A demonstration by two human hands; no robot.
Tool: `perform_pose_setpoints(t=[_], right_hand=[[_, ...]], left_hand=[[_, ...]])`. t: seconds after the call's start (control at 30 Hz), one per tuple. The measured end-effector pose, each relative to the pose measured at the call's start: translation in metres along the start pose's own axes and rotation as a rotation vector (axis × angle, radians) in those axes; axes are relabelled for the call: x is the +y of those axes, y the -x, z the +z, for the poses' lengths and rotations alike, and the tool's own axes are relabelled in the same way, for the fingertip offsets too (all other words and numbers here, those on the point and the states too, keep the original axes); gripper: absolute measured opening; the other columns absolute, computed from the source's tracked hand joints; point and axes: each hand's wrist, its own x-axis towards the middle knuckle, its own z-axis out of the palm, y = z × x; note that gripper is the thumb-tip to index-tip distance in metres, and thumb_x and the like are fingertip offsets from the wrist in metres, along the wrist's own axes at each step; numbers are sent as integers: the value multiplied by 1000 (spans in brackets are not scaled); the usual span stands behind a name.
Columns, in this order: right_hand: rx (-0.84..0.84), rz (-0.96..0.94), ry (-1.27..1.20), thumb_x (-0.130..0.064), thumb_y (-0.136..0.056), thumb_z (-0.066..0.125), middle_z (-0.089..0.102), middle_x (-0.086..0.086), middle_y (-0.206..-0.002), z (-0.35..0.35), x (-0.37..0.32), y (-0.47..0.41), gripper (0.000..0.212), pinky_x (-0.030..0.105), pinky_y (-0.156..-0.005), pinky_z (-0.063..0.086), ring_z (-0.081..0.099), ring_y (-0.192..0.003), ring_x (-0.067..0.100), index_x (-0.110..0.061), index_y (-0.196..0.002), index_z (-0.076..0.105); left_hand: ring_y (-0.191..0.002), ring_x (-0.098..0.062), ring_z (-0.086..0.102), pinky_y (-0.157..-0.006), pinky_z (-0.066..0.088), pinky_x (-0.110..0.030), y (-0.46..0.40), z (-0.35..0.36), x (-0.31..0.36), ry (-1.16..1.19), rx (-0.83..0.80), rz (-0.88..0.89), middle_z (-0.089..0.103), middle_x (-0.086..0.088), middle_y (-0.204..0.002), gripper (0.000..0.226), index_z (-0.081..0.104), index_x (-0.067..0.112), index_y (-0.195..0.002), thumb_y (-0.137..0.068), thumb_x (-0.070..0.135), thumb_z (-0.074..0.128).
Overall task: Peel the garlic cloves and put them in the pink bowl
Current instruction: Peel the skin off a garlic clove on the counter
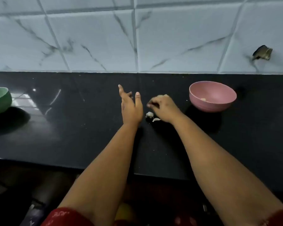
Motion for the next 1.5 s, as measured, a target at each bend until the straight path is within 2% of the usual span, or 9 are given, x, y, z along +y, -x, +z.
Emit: perform_pose_setpoints(t=[0.13,0.3,0.4,0.5,0.67,0.73,1.07,1.27,1.5], right_hand=[[-159,-19,136,-42,-88,64,61,2,-113,0,-3,23,39,29,-95,40,46,-112,22,-21,-122,65],[-162,-6,117,-41,-91,62,64,0,-103,-2,0,21,29,30,-88,44,49,-103,18,-22,-111,71],[-46,-5,-7,-32,-93,62,68,2,-97,-2,-3,17,21,28,-84,45,57,-92,18,-17,-103,73],[55,93,-192,-26,-93,63,70,0,-99,-11,1,12,20,22,-79,46,62,-89,12,-16,-107,72],[179,330,-1037,-8,-91,64,69,2,-78,-14,-2,7,10,19,-65,52,63,-66,5,-9,-101,66],[197,361,-1210,-4,-91,62,69,3,-76,-17,-2,3,7,16,-64,53,63,-63,5,-7,-97,65],[118,298,-1175,-5,-90,64,68,3,-89,-11,6,0,22,20,-78,50,59,-80,10,-15,-108,69],[167,260,-1198,2,-95,53,70,9,-100,-22,12,-6,20,17,-69,53,68,-84,11,-4,-108,68],[309,355,-1251,3,-86,65,70,7,-93,-24,29,-11,23,23,-87,54,68,-88,13,-5,-107,65]], left_hand=[[-120,-16,50,-102,38,-32,6,0,-4,-66,-12,45,54,-2,-128,67,8,16,-157,-102,34,43],[-114,-14,51,-94,37,-25,2,2,-8,-69,-16,85,56,0,-121,54,28,12,-150,-102,28,45],[-101,-9,57,-89,45,-23,-5,2,-10,-45,-48,107,64,-2,-114,33,55,10,-131,-99,21,53],[-92,-12,67,-86,54,-30,-8,9,-10,186,-132,107,72,-1,-98,14,70,12,-106,-95,14,62],[-97,-19,71,-86,55,-29,-8,19,4,558,-307,-21,75,-10,-99,14,73,10,-102,-89,6,69],[-100,-19,70,-87,54,-27,-12,19,7,623,-328,-48,74,-12,-103,19,72,6,-106,-87,3,70],[-103,-24,70,-92,55,-31,-19,22,2,594,-295,-85,75,-13,-102,19,73,1,-106,-87,6,72],[-78,-22,72,-79,57,-26,-35,32,18,600,-396,-270,72,-18,-85,30,71,-6,-88,-91,24,69],[-86,-18,69,-82,57,-24,-42,49,21,637,-471,-215,69,-13,-91,13,66,2,-103,-91,-2,63]])
